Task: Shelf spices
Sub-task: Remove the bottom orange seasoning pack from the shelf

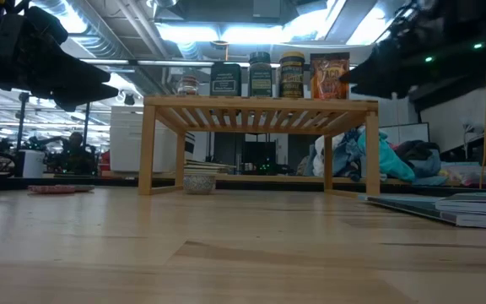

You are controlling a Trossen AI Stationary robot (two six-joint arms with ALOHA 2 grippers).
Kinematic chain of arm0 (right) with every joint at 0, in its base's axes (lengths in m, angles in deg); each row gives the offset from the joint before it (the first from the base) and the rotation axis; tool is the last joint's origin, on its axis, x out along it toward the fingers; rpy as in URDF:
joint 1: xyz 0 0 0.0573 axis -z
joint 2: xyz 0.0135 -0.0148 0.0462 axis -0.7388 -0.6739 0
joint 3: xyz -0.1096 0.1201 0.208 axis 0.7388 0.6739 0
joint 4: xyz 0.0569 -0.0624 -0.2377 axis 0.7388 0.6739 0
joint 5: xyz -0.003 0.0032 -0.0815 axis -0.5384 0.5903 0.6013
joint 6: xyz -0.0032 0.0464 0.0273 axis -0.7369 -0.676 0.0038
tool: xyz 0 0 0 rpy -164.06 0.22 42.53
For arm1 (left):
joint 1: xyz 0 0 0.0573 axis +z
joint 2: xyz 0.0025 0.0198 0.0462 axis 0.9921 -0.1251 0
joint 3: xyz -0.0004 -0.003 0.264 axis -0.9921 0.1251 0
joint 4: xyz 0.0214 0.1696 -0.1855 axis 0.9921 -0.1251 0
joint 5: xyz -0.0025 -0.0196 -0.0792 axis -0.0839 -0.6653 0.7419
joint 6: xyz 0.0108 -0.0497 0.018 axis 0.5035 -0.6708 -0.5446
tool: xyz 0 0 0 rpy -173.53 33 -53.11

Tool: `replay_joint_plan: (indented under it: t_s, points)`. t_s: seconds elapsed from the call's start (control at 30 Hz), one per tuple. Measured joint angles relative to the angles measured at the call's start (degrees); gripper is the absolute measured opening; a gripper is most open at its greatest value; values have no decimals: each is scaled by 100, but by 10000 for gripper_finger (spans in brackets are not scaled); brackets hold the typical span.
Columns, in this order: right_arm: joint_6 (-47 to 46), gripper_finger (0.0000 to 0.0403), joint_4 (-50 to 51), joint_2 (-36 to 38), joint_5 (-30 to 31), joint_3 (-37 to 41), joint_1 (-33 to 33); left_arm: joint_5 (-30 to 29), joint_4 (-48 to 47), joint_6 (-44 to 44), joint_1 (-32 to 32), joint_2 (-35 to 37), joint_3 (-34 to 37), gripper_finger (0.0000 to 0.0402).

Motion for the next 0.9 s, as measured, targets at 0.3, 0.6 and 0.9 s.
replay_joint_plan:
  t_s: [0.3,0.6,0.9]
  points:
    - [45,396,-139,-871,-434,-406,495,0,0,-1,0,0,0,241]
    - [59,331,-297,-897,-507,-421,833,0,0,1,0,2,0,241]
    - [39,249,-293,-897,-771,-421,820,-2,0,1,0,2,0,241]
